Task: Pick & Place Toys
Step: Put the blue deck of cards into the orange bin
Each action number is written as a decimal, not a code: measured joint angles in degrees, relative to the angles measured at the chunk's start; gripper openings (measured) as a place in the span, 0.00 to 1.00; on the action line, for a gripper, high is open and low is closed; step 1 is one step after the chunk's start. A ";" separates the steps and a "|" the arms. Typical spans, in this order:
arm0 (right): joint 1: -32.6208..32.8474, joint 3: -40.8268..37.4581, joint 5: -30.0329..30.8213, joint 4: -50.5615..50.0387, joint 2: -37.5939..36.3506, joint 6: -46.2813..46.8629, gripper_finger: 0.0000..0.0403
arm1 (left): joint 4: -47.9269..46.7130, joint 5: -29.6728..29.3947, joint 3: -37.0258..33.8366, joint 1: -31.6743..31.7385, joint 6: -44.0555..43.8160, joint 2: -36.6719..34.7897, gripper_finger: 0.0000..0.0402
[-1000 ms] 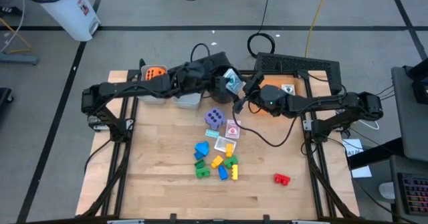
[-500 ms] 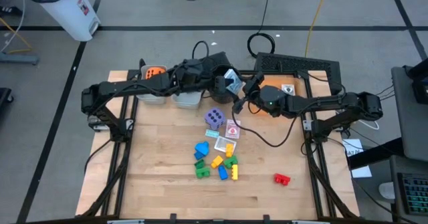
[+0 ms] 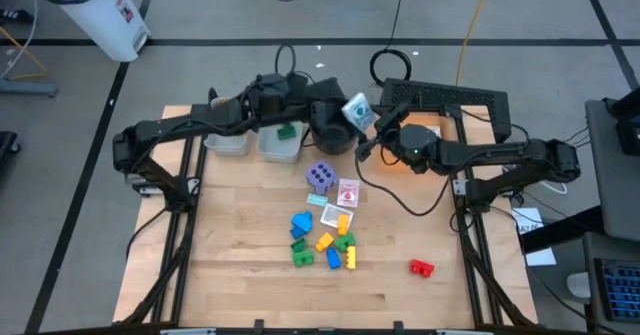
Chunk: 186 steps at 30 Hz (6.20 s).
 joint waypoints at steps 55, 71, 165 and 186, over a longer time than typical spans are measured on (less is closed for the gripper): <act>-22.05 -10.64 -8.12 -49.01 -3.66 54.89 0.77 | -20.42 11.43 -0.20 5.90 21.36 -12.16 0.63; -31.63 -16.83 -17.44 -38.28 -2.84 46.41 0.77 | -18.71 8.85 -0.22 5.67 18.14 -12.16 0.64; -37.09 -16.81 -19.96 -28.30 9.91 39.60 0.82 | -17.90 6.94 -0.22 5.67 17.16 -12.14 0.64; -39.07 -16.79 -22.92 -25.70 9.89 39.39 0.86 | -17.97 6.95 -0.22 5.66 17.40 -12.14 0.64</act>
